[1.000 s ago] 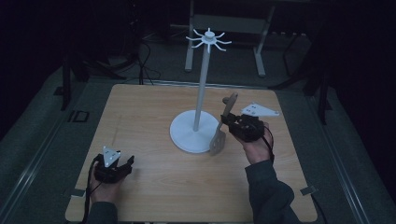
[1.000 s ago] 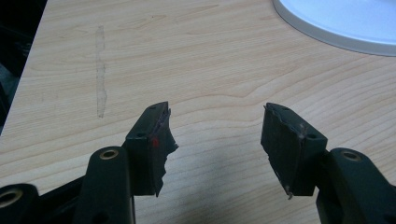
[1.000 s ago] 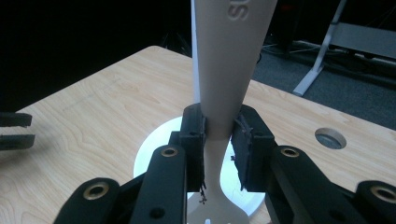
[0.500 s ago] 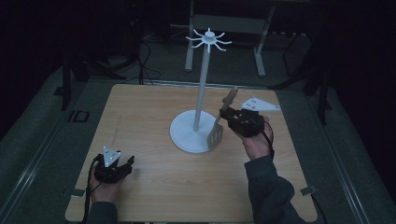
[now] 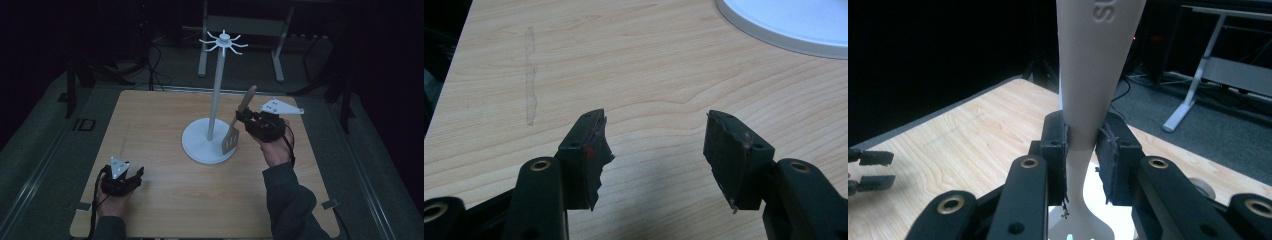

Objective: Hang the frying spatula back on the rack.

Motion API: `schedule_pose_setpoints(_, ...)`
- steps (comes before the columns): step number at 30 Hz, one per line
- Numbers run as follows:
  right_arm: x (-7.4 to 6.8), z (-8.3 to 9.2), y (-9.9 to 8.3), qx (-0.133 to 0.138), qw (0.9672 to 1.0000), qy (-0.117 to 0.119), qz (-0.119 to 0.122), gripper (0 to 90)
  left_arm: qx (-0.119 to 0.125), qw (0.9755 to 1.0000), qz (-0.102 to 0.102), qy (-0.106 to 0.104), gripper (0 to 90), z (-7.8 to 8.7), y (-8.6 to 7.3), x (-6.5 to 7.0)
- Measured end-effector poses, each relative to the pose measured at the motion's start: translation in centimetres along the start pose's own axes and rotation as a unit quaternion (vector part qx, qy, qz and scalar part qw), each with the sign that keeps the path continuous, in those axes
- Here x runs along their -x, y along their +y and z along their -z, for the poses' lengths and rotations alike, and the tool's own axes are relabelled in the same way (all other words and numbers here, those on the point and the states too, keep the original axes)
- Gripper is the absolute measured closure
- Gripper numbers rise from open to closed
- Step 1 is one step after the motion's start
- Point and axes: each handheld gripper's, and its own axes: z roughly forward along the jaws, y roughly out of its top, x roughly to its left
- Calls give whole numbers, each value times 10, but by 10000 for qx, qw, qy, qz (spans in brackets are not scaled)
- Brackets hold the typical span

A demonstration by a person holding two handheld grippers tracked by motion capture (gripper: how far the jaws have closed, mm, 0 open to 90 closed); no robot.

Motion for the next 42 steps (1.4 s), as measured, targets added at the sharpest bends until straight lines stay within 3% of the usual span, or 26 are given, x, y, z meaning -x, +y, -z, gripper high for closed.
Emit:
schedule_pose_setpoints(23,1,-2,21,301,9995,88,-42,750,-12,10000,7,1,425,0,0,-1)
schedule_pose_setpoints(42,3,-6,31,326,9992,198,-68,749,-10,10000,14,-2,424,-1,0,-1)
